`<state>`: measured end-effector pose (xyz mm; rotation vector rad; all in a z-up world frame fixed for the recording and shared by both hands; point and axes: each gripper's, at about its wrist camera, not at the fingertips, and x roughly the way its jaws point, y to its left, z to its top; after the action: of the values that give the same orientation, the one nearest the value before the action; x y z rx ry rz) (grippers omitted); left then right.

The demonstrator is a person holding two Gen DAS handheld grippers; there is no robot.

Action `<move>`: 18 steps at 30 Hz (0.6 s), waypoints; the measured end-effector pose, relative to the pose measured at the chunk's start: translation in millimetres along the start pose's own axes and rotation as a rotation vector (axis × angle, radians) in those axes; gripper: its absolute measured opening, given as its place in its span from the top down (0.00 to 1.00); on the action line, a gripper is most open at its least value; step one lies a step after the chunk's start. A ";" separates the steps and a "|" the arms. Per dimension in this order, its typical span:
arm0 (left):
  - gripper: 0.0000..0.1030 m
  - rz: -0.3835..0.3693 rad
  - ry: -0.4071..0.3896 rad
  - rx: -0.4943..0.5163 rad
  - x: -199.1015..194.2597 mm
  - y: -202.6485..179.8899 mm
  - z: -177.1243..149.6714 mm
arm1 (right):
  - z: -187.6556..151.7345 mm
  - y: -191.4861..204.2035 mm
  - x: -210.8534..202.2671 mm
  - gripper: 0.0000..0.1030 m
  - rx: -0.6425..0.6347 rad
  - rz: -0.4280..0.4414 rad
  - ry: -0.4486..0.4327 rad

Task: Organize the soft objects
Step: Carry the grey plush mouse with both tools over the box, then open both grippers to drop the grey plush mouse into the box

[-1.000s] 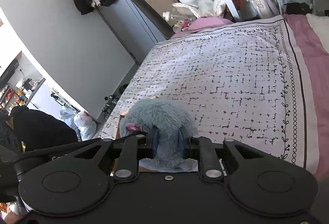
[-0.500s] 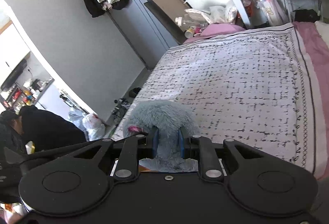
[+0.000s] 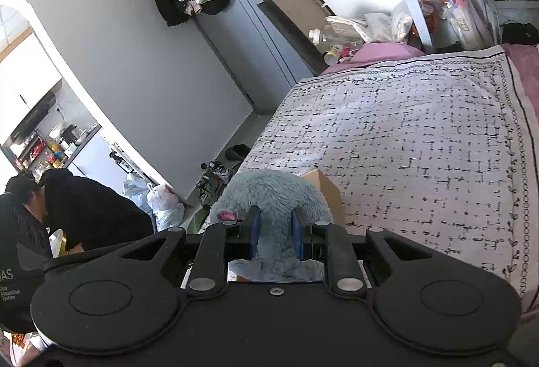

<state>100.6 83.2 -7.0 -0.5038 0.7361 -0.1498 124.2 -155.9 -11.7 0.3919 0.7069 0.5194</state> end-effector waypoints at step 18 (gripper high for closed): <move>0.87 0.034 0.051 -0.092 25.5 68.4 11.4 | -7.3 13.5 53.9 0.90 -0.006 -0.018 0.078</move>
<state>124.1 139.4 -48.7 -0.5762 0.8032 -0.0978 149.6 -113.0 -37.4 0.3610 0.7835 0.5218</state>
